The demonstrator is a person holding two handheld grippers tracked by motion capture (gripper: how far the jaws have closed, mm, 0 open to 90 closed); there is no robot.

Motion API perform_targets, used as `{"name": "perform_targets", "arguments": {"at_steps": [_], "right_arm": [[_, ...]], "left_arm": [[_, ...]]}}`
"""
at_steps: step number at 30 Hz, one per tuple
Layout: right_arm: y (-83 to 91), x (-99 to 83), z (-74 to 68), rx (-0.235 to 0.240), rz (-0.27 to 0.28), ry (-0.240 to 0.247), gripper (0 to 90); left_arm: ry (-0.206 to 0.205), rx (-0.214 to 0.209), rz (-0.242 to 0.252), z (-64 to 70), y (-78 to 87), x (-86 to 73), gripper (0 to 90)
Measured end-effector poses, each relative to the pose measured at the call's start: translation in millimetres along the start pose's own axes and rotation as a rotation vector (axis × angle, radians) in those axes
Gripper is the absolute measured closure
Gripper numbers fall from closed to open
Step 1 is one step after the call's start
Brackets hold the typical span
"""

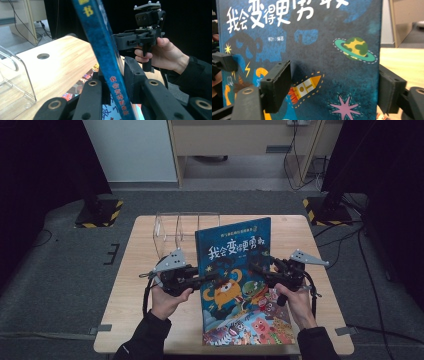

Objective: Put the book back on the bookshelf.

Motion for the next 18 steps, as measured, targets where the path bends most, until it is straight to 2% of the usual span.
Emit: {"name": "perform_targets", "arguments": {"at_steps": [4, 6, 10, 15, 18], "right_arm": [[4.2, 9.1, -1.6, -0.025, 0.059, 0.029, 28.3], [8.2, 11.2, -2.7, -0.023, 0.082, 0.050, 28.1], [12.5, 7.8, -4.3, -0.029, 0.105, 0.087, 29.1], [14.6, 5.4, -4.9, -0.020, 0.107, 0.086, 28.8], [15.2, 3.4, -5.1, -0.020, 0.086, 0.102, 26.8]], "left_arm": [[-0.021, 0.042, -0.012, -2.4, -1.1, 1.9, 76.6], [-0.055, 0.060, -0.031, -3.2, -1.7, -1.0, 75.3], [-0.065, 0.054, -0.030, -2.4, -2.7, -9.4, 74.7], [-0.098, 0.066, -0.004, 1.2, -2.6, -13.8, 74.1], [-0.102, 0.060, 0.039, 2.2, -2.3, -18.6, 73.6]]}}
Point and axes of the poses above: each handheld gripper's, and its own axes: y roughly backward along the jaws, x roughly out of its top, z roughly to its right, the point moved 3 cm from there along -y, roughly forward along the jaws, and after that the axes turned 12 degrees about -x, right-handed, at the moved point
